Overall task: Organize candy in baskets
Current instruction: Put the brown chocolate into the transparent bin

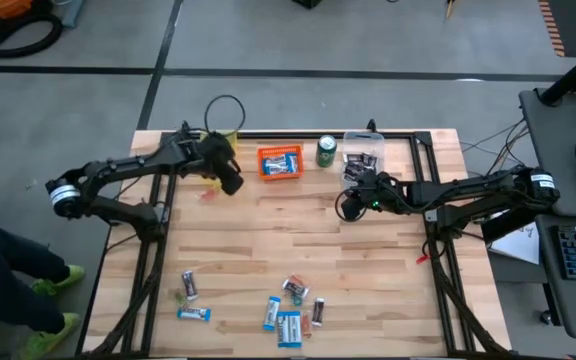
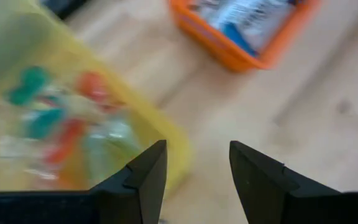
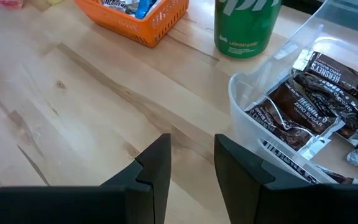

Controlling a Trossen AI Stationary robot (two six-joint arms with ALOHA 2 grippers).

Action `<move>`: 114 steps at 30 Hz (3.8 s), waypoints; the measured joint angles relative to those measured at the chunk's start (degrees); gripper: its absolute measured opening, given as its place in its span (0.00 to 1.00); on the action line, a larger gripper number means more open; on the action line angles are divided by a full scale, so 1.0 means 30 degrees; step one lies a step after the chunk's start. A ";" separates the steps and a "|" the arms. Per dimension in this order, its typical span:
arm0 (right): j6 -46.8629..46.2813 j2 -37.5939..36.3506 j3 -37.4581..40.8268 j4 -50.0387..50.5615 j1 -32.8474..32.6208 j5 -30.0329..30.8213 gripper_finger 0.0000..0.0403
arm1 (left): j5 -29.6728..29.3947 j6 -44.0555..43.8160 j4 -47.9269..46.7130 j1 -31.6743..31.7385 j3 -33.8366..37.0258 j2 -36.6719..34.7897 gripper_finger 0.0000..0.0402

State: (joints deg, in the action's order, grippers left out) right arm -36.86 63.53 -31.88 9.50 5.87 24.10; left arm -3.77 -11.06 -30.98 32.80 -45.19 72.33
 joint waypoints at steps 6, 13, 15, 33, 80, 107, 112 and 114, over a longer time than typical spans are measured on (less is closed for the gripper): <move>0.0129 0.0000 0.0007 -0.0009 0.0000 0.0000 0.27 | -0.0045 -0.2804 -0.1446 -0.4202 0.0086 0.0001 0.37; 0.0240 0.0000 0.0007 -0.0009 0.0000 -0.0007 0.27 | -0.0404 -0.7537 -0.1833 -1.0360 0.0083 -0.0006 0.36; 0.0261 0.0000 0.0007 -0.0009 0.0000 -0.0007 0.27 | -0.0354 -0.9426 -0.2443 -1.2116 0.0072 -0.0014 0.36; 0.4135 0.0000 0.0036 -0.4220 0.0015 -0.0024 0.27 | 0.3612 -2.9506 -0.6397 -2.4375 0.0065 0.1165 0.36; 0.6784 0.0146 -0.0900 -0.6963 -0.0048 -0.2060 0.27 | -0.9035 -1.3169 0.1495 -2.3574 -0.0679 0.2276 0.01; 0.7042 0.0146 -0.0717 -1.1703 -0.4432 -0.2375 0.38 | -0.9488 0.7044 2.1462 -1.5168 -0.0653 0.6427 0.00; 0.6148 0.0146 -0.0699 -1.1767 -0.4507 -0.2370 0.47 | -0.9573 0.7026 2.1821 -1.5119 -0.1368 0.7318 0.00; 0.6113 0.0146 -0.0699 -1.1767 -0.4500 -0.2362 0.50 | -0.9580 0.7019 2.1862 -1.5112 -0.1938 0.7813 0.00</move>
State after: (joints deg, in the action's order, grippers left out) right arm -18.52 63.96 -33.98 -25.80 -7.63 17.01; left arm -32.51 10.00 34.61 -12.53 -51.00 95.77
